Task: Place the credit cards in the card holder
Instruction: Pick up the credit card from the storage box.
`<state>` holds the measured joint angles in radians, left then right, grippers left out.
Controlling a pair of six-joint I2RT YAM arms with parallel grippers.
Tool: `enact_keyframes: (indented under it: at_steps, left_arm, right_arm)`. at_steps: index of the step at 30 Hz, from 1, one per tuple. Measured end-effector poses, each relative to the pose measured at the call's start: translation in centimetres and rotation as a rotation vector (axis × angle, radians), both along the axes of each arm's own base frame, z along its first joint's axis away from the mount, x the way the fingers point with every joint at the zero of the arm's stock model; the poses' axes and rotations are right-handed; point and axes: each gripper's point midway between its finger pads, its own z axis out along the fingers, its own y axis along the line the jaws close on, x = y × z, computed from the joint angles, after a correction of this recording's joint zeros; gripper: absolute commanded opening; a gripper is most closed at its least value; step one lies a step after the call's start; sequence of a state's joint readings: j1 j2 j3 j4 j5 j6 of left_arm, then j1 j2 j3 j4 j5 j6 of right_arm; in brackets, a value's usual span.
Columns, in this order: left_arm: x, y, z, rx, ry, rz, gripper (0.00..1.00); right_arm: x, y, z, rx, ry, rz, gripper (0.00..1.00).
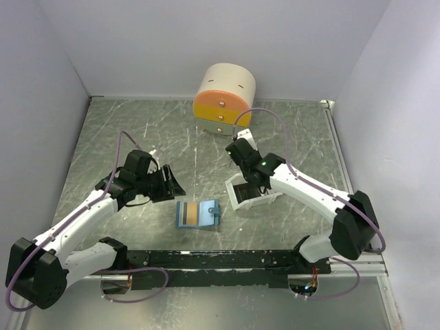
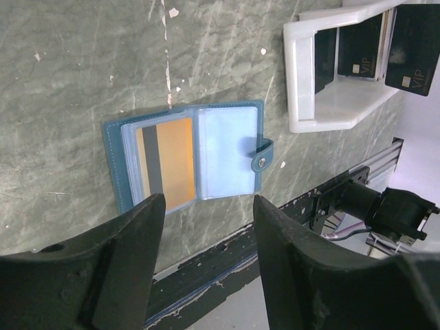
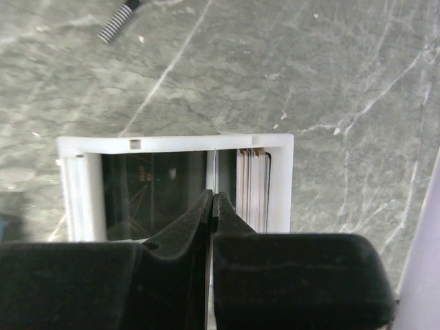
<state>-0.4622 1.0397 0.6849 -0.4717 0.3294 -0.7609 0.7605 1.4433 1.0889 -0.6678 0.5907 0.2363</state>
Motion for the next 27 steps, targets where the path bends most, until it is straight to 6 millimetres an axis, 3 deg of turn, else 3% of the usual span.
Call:
enact_keyframes:
  at_steps: [8,15,20,27]
  left_arm:
    - [-0.6,-1.3,1.7,-0.094,-0.005,-0.037,0.64]
    - [-1.1,-3.0,5.0,-0.244,-0.039,-0.086,0.64]
    - [-1.7,-4.2,7.3,-0.369,-0.061,-0.12,0.66]
    - [-2.7,-5.2,9.4,-0.521,-0.057,-0.153,0.68]
  right_arm:
    - [-1.1,2.2,4.4,0.254,-0.053,0.021,0.0]
    - [-3.5,6.1,8.8,0.648,-0.092,0.113,0.0]
    - [-6.3,8.4,10.2,0.953,-0.076,0.161,0.0]
    - [-8.5,11.1,12.0,1.284,-0.014,0.198,0.0]
